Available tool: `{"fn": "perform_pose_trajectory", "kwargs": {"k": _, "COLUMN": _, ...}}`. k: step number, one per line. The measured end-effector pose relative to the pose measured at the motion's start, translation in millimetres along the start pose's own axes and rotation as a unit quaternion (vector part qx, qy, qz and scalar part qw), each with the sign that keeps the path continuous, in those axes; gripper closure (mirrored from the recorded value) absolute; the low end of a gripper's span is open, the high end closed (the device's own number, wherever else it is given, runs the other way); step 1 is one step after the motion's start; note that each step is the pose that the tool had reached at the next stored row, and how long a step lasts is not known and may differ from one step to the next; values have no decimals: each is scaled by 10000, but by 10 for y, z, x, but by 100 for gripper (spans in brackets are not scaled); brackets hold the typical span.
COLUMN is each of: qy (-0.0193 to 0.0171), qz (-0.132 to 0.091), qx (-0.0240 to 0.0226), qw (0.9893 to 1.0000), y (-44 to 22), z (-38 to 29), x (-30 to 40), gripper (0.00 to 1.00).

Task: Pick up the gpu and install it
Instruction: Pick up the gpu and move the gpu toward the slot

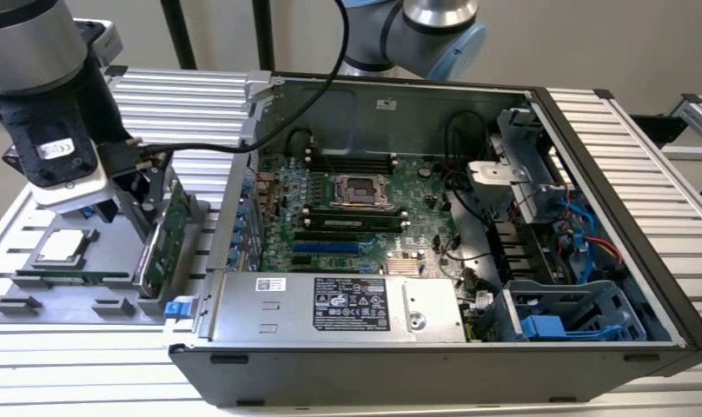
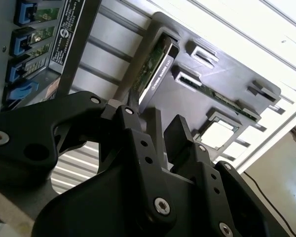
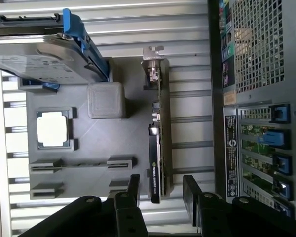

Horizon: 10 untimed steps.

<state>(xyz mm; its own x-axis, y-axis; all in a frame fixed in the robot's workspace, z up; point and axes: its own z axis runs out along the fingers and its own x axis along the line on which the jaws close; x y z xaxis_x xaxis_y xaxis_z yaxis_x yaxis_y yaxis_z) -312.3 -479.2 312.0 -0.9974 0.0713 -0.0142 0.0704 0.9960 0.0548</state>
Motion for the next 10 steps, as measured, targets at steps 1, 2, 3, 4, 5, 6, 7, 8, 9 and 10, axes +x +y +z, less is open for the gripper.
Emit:
{"fn": "perform_pose_trajectory", "kwargs": {"k": 1, "qy": 0, "qz": 0, "qx": 0, "qw": 10000, "y": 0, "z": 3, "x": 0, "gripper": 0}}
{"fn": "perform_pose_trajectory", "kwargs": {"k": 2, "qy": 0, "qz": 0, "qx": 0, "qw": 10000, "y": 0, "z": 7, "x": 0, "gripper": 0}}
{"fn": "perform_pose_trajectory", "kwargs": {"k": 3, "qy": 0, "qz": 0, "qx": 0, "qw": 10000, "y": -1, "z": 10, "x": 0, "gripper": 0}}
{"fn": "perform_pose_trajectory", "kwargs": {"k": 4, "qy": 0, "qz": 0, "qx": 0, "qw": 10000, "y": -1, "z": 14, "x": 0, "gripper": 0}}
{"fn": "perform_pose_trajectory", "kwargs": {"k": 5, "qy": 0, "qz": 0, "qx": 0, "qw": 10000, "y": -1, "z": 17, "x": 0, "gripper": 0}}
{"fn": "perform_pose_trajectory", "kwargs": {"k": 6, "qy": 0, "qz": 0, "qx": 0, "qw": 10000, "y": -1, "z": 21, "x": 0, "gripper": 0}}
{"fn": "perform_pose_trajectory", "kwargs": {"k": 7, "qy": 0, "qz": 0, "qx": 0, "qw": 10000, "y": -1, "z": 24, "x": 0, "gripper": 0}}
{"fn": "perform_pose_trajectory", "kwargs": {"k": 8, "qy": 0, "qz": 0, "qx": 0, "qw": 10000, "y": -2, "z": 27, "x": 0, "gripper": 0}}
{"fn": "perform_pose_trajectory", "kwargs": {"k": 9, "qy": 0, "qz": 0, "qx": 0, "qw": 10000, "y": -2, "z": 31, "x": 1, "gripper": 0}}
{"fn": "perform_pose_trajectory", "kwargs": {"k": 10, "qy": 0, "qz": 0, "qx": 0, "qw": 10000, "y": -2, "z": 34, "x": 0, "gripper": 0}}
